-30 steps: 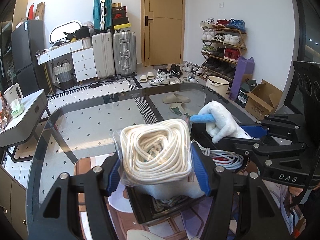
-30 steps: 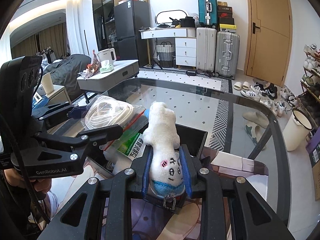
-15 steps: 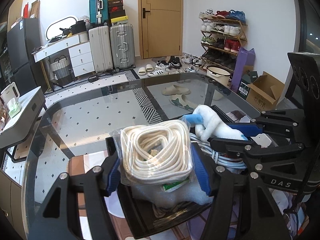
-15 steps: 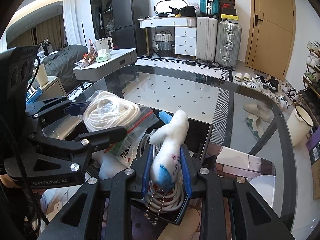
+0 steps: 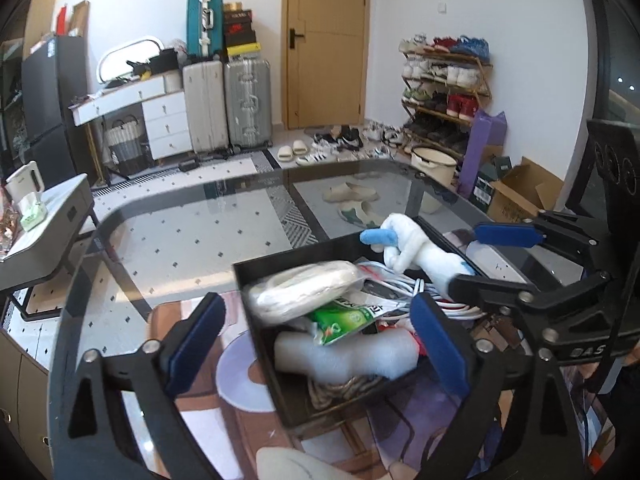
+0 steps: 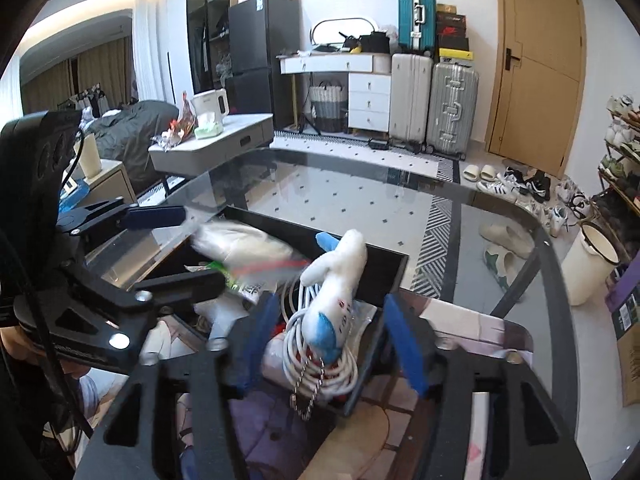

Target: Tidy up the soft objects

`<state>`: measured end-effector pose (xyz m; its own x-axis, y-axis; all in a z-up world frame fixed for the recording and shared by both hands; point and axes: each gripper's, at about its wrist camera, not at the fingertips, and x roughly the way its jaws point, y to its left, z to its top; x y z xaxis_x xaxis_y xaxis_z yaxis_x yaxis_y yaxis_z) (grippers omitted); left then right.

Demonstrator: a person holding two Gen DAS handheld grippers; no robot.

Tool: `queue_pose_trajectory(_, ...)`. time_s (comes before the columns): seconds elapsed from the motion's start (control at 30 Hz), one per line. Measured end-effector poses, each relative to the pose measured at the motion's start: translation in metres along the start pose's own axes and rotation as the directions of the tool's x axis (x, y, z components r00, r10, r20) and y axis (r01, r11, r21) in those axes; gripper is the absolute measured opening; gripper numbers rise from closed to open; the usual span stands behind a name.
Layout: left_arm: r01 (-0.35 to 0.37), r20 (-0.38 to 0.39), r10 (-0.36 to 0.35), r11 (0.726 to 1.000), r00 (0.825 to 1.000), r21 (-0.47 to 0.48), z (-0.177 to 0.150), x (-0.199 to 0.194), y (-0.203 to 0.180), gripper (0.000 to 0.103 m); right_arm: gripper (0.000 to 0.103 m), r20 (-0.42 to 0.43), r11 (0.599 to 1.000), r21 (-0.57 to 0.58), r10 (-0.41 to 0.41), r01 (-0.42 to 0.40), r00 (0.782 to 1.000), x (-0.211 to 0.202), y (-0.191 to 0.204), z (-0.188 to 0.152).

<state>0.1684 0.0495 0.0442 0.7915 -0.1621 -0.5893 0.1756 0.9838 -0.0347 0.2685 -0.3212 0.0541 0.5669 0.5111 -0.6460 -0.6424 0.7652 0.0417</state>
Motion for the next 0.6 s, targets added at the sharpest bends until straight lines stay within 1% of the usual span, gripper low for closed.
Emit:
queue_pose_trajectory(0.03, -0.006, 0.023, 0.007, 1.0, 1.0, -0.008, -0.002, -0.007, 0.001, 0.1, 0.082, 0.022, 1.0, 0.009, -0.002, 0.002, 1.0, -0.006, -0.002, -0.003)
queue_pose_trajectory(0.07, -0.013, 0.055, 0.014, 1.0, 0.998, -0.017, -0.004, -0.015, 0.002, 0.102, 0.089, 0.039, 1.0, 0.016, -0.005, 0.004, 0.999, -0.011, -0.002, -0.004)
queue_pose_trajectory(0.1, -0.019, 0.073, 0.021, 1.0, 0.997, -0.022, -0.006, -0.02, 0.003, 0.103, 0.092, 0.073, 1.0, 0.031, -0.007, 0.005, 0.997, -0.019, -0.003, -0.008)
queue_pose_trajectory(0.17, -0.032, 0.107, 0.036, 0.999, 0.994, -0.035, -0.012, -0.031, 0.006, 0.103, 0.101, 0.103, 0.999, 0.053, -0.002, -0.004, 0.995, -0.029, -0.005, -0.012)
queue_pose_trajectory(0.27, -0.049, 0.158, 0.06, 0.996, 0.986, -0.072, -0.021, -0.045, 0.009, 0.103, 0.102, 0.139, 0.996, 0.084, 0.009, -0.021, 0.99, -0.041, -0.005, -0.02)
queue_pose_trajectory(0.3, -0.048, 0.182, 0.061, 0.996, 0.981, -0.076, -0.025, -0.05, 0.01, 0.103, 0.102, 0.143, 0.996, 0.082, 0.01, -0.021, 0.99, -0.043, -0.002, -0.023)
queue_pose_trajectory(0.37, -0.055, 0.203, 0.071, 0.995, 0.977, -0.083, -0.032, -0.057, 0.01, 0.103, 0.102, 0.168, 0.997, 0.078, -0.002, -0.011, 0.986, -0.049, 0.001, -0.03)
queue_pose_trajectory(0.5, -0.066, 0.211, 0.084, 0.993, 0.974, -0.093, -0.041, -0.065, 0.008, 0.103, 0.102, 0.214, 0.995, 0.092, 0.011, -0.031, 0.977, -0.059, 0.007, -0.044)
queue_pose_trajectory(0.6, -0.065, 0.206, 0.086, 0.992, 0.975, -0.109, -0.048, -0.067, 0.004, 0.103, 0.102, 0.236, 0.995, 0.098, 0.0, -0.024, 0.972, -0.064, 0.012, -0.052)
